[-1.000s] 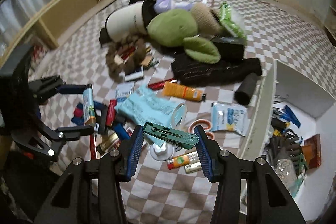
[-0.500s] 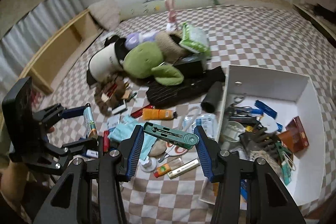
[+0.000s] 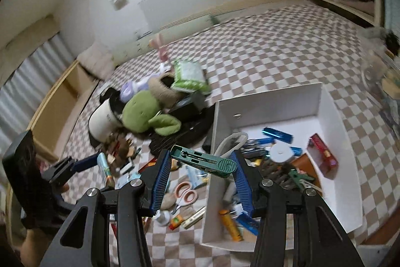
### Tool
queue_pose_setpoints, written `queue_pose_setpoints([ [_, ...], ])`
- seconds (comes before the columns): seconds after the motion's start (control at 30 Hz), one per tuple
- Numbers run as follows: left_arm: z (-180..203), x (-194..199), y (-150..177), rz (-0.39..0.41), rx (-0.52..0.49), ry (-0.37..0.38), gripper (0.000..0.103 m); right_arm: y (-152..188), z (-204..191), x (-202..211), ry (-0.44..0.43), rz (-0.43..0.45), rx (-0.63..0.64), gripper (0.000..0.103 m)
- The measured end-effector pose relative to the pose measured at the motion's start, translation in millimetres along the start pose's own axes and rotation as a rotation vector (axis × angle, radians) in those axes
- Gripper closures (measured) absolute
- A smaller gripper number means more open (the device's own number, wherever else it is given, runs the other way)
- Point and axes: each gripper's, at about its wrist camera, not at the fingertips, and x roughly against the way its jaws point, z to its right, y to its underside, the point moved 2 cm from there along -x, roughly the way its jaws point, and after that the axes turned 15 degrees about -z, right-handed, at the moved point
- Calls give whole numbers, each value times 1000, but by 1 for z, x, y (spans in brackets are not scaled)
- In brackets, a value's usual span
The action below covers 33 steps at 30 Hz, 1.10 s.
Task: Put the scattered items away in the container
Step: 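Carry the white-and-blue lighter and green clip over the white box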
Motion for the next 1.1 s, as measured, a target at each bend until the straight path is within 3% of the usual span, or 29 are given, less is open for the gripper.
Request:
queue_pose_setpoints([
  [0.2, 24, -17, -20, -9, -30, 20, 20, -6, 43, -12, 64, -30, -106, 53],
  [0.43, 44, -40, -31, -45, -70, 24, 20, 4, 87, -52, 137, -202, -187, 53],
  [0.6, 54, -52, -38, -60, -85, 29, 20, 11, 111, -69, 156, -266, -244, 53],
  [1.1, 75, -90, -48, -135, -138, 40, 20, -2, 136, -110, 272, -334, -271, 53],
])
